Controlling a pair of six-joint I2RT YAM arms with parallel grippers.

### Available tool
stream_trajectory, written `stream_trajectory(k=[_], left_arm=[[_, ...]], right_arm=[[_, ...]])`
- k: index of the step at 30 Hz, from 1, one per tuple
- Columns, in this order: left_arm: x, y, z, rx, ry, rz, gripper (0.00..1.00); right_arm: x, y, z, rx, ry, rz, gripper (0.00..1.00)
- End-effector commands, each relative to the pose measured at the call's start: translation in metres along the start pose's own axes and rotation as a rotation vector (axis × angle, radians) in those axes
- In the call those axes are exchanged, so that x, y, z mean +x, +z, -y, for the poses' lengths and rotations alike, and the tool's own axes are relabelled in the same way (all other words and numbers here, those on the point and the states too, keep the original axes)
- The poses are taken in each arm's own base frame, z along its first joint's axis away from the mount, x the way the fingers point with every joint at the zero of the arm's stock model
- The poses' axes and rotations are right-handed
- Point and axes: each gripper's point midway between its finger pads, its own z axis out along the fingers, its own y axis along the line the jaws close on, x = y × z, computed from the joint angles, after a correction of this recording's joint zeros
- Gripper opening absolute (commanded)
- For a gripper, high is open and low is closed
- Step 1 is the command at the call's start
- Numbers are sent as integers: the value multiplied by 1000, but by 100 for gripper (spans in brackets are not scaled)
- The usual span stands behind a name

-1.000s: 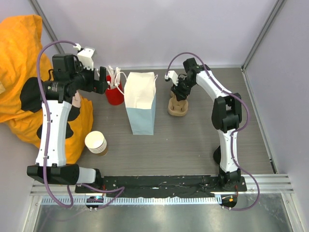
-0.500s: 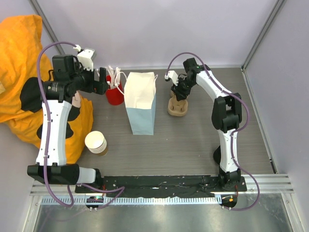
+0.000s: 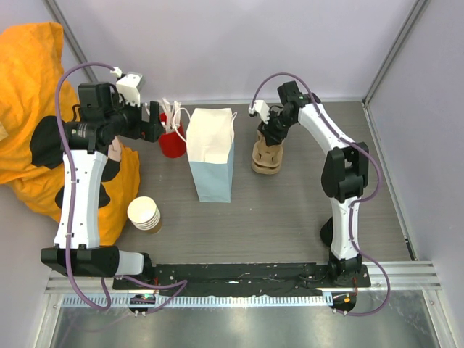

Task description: Pack the takeout coffee

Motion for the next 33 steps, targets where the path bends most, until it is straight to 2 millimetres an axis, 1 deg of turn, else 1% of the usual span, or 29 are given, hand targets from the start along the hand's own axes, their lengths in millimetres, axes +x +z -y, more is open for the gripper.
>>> stream_trajectory(k=[1, 4, 6, 7, 9, 10, 11, 13, 14, 15, 17, 18, 20, 21, 22, 24, 25, 27, 28, 30, 32, 33], left_arm=[[-14, -11, 4, 10, -2, 68, 100], [-16, -11, 5, 14, -3, 72, 100], [-16, -11, 5, 14, -3, 72, 100], [-15, -11, 5, 16, -4, 71, 100], [-16, -12, 5, 15, -2, 74, 100], [-16, -12, 5, 15, -2, 74, 100], [-16, -12, 5, 15, -1, 74, 100], [-16, -12, 5, 17, -5, 72, 100], [-16, -11, 6, 18, -2, 72, 100], [-16, -12, 6, 20, -3, 75, 99], [-17, -12, 6, 20, -2, 77, 100], [-17, -12, 5, 18, -2, 77, 100], [-17, -12, 6, 21, -5, 79, 100], [-18, -12, 7, 24, -6, 80, 100], [-19, -13, 7, 27, -6, 82, 100], [-22, -15, 8, 29, -5, 93, 100], [-23, -17, 10, 37, -4, 97, 100], [-25, -18, 13, 51, 2, 105, 100], [-26, -19, 14, 58, 6, 109, 100], [-28, -19, 21, 99, 16, 115, 100], [-32, -21, 29, 144, 24, 125, 100], [-31, -19, 30, 156, 24, 117, 100]], right_arm=[[-28, -34, 4, 63, -30, 55, 27], [-25, -30, 3, 47, -8, 55, 27], [-29, -35, 5, 51, 2, 66, 27], [-32, -38, 6, 53, 8, 76, 27], [-39, -52, 14, 85, 25, 106, 26], [-43, -56, 15, 90, 26, 113, 26], [-49, -68, 19, 114, 17, 132, 26], [-59, -82, 21, 136, 15, 156, 26], [-62, -88, 21, 146, 10, 166, 26], [-68, -98, 20, 161, 0, 182, 26], [-80, -113, 19, 182, -4, 221, 26], [-89, -126, 18, 204, -15, 245, 26], [-102, -142, 20, 243, -14, 295, 24], [-110, -156, 19, 268, -25, 321, 24], [-119, -166, 22, 298, -38, 351, 24], [-130, -181, 21, 326, -37, 392, 24], [-141, -197, 21, 361, -54, 428, 24], [-151, -210, 19, 375, -49, 468, 24], [-160, -222, 18, 395, -57, 499, 24], [-168, -232, 14, 391, -32, 540, 24], [-182, -246, 11, 400, -43, 595, 24], [-186, -250, 10, 402, -33, 612, 24]])
